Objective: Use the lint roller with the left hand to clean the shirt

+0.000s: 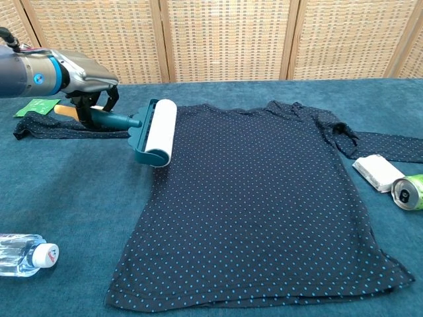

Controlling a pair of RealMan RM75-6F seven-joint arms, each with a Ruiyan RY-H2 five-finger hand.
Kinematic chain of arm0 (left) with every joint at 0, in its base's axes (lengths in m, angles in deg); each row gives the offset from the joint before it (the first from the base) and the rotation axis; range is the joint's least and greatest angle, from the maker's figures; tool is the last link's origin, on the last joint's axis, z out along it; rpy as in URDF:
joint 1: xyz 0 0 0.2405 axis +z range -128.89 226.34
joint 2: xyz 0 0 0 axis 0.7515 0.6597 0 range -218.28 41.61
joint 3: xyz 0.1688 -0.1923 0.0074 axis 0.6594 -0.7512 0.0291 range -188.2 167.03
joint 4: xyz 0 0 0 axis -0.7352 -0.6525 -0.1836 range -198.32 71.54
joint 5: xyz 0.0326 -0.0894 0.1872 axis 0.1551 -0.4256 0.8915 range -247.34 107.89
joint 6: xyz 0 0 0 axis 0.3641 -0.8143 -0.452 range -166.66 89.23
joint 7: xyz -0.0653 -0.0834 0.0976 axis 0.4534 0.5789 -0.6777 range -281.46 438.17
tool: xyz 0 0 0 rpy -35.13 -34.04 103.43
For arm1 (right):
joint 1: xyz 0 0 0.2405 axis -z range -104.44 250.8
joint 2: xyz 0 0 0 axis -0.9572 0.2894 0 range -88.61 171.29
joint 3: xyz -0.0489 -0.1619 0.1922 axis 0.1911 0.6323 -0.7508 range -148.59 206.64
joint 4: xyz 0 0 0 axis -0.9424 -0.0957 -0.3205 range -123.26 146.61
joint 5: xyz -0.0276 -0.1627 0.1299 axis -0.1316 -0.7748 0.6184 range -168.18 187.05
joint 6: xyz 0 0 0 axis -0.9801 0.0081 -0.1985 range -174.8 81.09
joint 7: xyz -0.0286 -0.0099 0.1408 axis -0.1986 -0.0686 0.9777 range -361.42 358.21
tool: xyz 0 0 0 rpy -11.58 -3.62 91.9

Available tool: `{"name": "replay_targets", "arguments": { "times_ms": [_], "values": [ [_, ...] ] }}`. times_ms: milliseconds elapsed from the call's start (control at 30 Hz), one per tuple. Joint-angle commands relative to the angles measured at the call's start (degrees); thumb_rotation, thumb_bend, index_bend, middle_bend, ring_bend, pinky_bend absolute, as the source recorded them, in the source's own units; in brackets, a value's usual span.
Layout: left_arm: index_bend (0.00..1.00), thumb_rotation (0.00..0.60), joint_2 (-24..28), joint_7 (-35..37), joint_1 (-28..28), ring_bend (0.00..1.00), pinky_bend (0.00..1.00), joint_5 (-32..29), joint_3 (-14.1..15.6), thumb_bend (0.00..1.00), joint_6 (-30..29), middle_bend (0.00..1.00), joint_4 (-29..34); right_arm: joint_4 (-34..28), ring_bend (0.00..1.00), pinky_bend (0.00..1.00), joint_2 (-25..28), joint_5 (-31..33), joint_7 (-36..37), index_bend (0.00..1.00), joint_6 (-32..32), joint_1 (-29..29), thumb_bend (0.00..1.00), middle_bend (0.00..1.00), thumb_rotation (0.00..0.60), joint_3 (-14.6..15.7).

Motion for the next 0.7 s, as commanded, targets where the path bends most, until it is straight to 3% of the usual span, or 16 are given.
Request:
{"name": "replay_targets", "arguments": {
  "times_ms": [33,267,700],
  "values": [
    [0.88,0.6,-1.64,-2.19,-3.39,0.67,0.56,-5.88,0.08,1.0,1.37,0.86,-0.62,0.33,0.0,0.0,-0.1,0.23,0.36,0.0,-0.52,-0.16,0.05,0.0,0.6,0.01],
    [0.89,0.6,-4.33,-7.4,-8.98,0.67,0.56,-13.44,2.4,1.0,1.44,0.86,-2.7,1.36,0.0,0.0,-0.35,0.75,1.37,0.0,-1.89,-0.58,0.05,0.0,0.6,0.03],
    [0.91,0.6,-7.62,-13.34,-14.78,0.67,0.56,-19.81,6.52,1.0,1.18,0.86,-4.42,2.58,0.0,0.0,-0.55,1.39,2.85,0.0,-3.07,-0.93,0.05,0.0,0.6,-0.13]
  ]
}}
